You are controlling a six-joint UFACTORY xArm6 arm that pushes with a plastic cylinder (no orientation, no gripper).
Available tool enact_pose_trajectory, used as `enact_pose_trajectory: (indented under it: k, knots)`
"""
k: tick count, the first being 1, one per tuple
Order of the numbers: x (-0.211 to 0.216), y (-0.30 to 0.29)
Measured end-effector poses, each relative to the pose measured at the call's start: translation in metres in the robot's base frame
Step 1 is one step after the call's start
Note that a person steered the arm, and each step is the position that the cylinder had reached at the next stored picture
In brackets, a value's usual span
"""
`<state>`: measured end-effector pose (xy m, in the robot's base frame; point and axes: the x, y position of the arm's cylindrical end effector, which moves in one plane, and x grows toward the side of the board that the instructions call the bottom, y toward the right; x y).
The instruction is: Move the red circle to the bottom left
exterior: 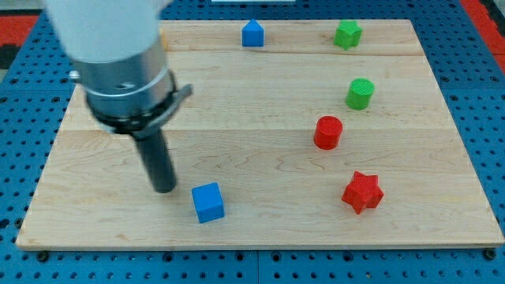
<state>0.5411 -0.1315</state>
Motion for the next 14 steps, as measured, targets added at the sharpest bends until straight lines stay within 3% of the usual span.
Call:
enact_pose_trajectory:
  k: [1,3,4,5,6,8,10,11,13,14]
  knots:
    - [-0.012,0.022]
    - [-0.025,0.21]
    - [-0.062,0.273]
    - [-0.084,0.259]
    - [-0.084,0.172]
    - [-0.111,0.137]
    - [-0.086,0.027]
    - [-0.058,0.027]
    - [-0.04,0.048]
    - [-0.026,0.011]
